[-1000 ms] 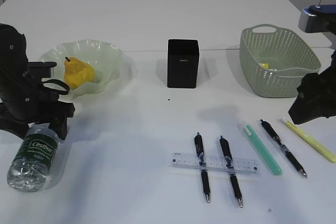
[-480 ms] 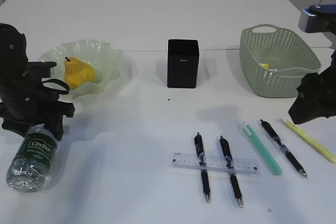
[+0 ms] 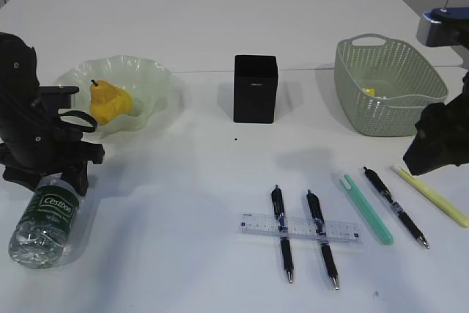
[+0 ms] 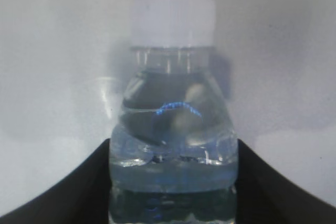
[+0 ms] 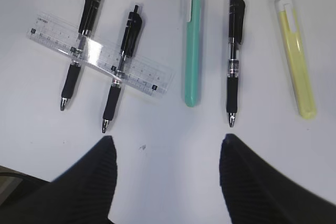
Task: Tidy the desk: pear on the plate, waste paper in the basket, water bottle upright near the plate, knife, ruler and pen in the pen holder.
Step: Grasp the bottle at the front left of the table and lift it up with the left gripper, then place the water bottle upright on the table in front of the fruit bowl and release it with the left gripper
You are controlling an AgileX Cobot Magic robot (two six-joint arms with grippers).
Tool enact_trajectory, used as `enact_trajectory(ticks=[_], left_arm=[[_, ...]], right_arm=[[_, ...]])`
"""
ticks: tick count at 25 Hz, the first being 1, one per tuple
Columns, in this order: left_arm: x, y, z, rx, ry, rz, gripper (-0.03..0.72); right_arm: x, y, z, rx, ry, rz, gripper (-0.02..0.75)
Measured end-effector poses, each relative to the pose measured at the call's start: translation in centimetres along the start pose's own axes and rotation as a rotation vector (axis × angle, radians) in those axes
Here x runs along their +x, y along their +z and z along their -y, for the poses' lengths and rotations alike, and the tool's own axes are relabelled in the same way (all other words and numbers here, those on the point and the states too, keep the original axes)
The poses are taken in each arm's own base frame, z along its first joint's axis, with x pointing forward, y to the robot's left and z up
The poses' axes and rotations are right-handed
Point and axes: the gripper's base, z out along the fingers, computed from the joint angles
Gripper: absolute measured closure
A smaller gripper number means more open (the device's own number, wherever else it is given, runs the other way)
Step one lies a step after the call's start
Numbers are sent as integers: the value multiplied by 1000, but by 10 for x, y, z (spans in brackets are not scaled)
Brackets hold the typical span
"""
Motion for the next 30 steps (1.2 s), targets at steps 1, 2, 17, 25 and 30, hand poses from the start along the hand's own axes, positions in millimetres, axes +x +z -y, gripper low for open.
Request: enact_trajectory(ticks=[1, 2, 17, 25, 30], left_arm=[[0, 0, 0, 0, 0, 0, 258], [0, 0, 0, 0, 0, 0, 258], [-5, -52, -3, 21, 26, 168, 262], [0, -90, -7, 32, 100, 264, 263], [5, -117, -12, 11, 156, 347, 263]], right_arm=[[0, 0, 0, -1, 0, -5, 279], [1, 0, 0, -1, 0, -9, 279], [1, 0, 0, -2, 0, -12, 279], [1, 0, 0, -2, 0, -15, 279], [1, 0, 0, -2, 0, -15, 279]])
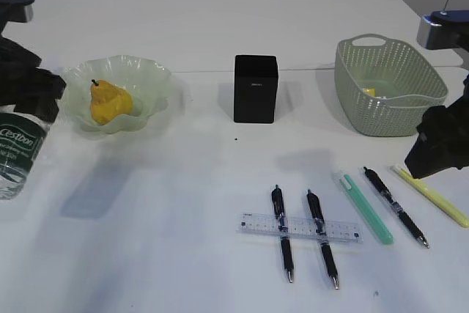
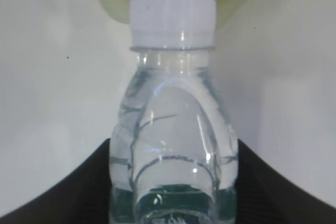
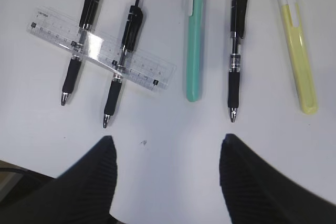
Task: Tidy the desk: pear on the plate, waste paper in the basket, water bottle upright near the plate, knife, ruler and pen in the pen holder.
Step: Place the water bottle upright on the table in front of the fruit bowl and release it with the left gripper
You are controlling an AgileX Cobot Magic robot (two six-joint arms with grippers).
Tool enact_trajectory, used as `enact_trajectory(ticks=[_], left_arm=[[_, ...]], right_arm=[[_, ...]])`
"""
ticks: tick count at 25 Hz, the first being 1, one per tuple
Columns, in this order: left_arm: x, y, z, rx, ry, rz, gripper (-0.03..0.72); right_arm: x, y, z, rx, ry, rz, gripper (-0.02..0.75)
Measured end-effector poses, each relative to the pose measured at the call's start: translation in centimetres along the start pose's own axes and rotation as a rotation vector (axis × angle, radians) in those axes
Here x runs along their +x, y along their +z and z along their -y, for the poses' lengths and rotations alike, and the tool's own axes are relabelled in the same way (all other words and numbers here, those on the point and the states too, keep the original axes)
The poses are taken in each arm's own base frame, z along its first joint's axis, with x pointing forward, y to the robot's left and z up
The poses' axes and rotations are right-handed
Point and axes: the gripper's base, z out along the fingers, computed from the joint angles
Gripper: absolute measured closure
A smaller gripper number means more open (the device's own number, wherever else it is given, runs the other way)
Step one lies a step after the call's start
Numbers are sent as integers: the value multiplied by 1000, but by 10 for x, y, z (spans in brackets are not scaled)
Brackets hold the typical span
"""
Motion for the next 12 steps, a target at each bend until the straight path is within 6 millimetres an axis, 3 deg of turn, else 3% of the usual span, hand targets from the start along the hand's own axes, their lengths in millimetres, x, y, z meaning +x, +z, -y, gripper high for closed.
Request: enact_trajectory(ticks=[4, 12], left_arm=[[11, -16, -3, 13, 16, 96, 263], [69, -29, -7, 85, 30, 325, 263]], right_arm=[[0, 0, 0, -1, -2, -5, 279], [1, 0, 0, -1, -2, -8, 279]])
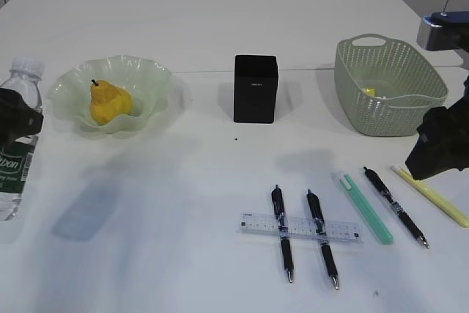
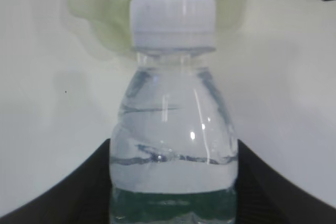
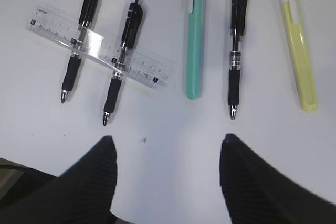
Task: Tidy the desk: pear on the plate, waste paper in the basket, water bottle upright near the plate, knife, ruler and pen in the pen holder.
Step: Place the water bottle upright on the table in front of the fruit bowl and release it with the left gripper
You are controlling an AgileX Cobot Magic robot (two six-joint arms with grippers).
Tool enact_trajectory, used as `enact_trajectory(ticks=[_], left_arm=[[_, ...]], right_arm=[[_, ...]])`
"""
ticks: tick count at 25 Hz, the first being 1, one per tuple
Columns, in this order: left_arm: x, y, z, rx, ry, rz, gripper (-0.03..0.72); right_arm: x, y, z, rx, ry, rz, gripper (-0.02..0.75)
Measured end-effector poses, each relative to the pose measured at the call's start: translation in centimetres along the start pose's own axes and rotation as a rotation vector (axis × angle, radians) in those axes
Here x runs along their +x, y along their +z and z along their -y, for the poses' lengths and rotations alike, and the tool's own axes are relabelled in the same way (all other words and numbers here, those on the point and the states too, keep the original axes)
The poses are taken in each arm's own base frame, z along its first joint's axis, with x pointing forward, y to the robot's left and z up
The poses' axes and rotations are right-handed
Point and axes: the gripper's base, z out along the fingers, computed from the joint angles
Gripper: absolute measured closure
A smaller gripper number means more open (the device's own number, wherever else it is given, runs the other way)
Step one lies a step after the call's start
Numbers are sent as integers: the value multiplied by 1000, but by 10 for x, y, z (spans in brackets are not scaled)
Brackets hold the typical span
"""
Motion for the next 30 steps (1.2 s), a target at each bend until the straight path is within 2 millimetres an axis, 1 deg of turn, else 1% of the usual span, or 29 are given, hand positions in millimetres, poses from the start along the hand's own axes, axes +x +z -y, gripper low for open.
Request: enact_trajectory(ticks=[5, 7, 10, 13, 16, 24, 28, 30], left_arm=[[27, -12, 1, 50, 5, 157, 264], [41, -14, 2, 67, 7, 193, 264], [57, -17, 2, 95, 7, 264, 264], [64, -19, 4, 128, 6, 358, 264], [63, -22, 6, 149, 6, 432, 264], [61, -19, 7, 161, -11, 462, 266], [53, -19, 9, 186, -5, 571, 266], [49, -15, 10, 200, 5, 626, 267]], right_arm=[[1, 0, 0, -1, 0, -7, 279], [1, 0, 0, -2, 0, -13, 279], [1, 0, 0, -2, 0, -15, 279], [2, 0, 0, -3, 0, -20, 279], [3, 0, 0, -5, 0, -32, 279], [4, 0, -1, -7, 0, -43, 279], [4, 0, -1, -7, 0, -47, 279], [4, 0, -1, -8, 0, -48, 279]])
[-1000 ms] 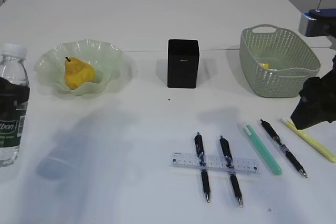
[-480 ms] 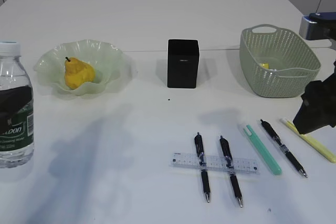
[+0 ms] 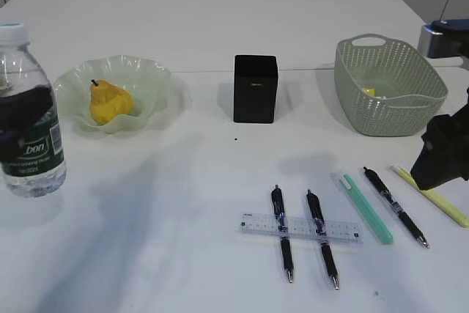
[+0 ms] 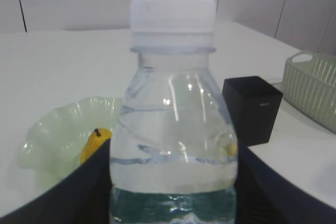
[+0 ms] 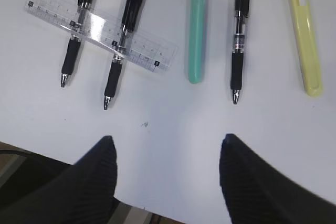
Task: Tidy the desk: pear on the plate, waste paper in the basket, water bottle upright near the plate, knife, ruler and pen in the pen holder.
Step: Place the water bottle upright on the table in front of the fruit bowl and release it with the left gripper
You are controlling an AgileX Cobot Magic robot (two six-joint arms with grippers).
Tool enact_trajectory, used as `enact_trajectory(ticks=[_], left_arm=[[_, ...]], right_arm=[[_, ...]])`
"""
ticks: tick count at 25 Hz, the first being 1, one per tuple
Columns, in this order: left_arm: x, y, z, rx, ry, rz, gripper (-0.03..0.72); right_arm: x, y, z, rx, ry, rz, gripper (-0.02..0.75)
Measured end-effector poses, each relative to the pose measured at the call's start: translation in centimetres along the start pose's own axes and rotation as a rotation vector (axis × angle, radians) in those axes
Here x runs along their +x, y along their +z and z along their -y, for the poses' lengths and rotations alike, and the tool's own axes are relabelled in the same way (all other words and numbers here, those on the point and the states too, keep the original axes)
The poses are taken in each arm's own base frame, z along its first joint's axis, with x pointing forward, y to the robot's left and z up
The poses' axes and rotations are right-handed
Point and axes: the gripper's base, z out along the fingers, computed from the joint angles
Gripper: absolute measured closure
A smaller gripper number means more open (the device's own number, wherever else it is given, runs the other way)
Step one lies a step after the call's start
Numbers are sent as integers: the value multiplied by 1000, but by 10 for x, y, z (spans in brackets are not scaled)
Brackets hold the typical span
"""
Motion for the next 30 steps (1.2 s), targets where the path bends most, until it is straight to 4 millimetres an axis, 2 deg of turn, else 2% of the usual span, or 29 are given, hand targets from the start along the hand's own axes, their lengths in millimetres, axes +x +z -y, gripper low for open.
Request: enact_trajectory(ticks=[7, 12, 16, 24, 30], left_arm=[[13, 22, 0, 47, -20, 119, 267], [36, 33, -3, 45, -31, 33, 268], [45, 40, -2, 71, -21, -9, 269], [65, 77, -1, 145, 11, -76, 272], [87, 102, -1, 187, 22, -133, 274]], right_arm=[[1, 0, 0, -1, 0, -7, 279], [1, 0, 0, -2, 0, -14, 279], [1, 0, 0, -2, 0, -15, 279], [1, 0, 0, 1, -2, -16, 278], [1, 0, 0, 0, -2, -15, 277]])
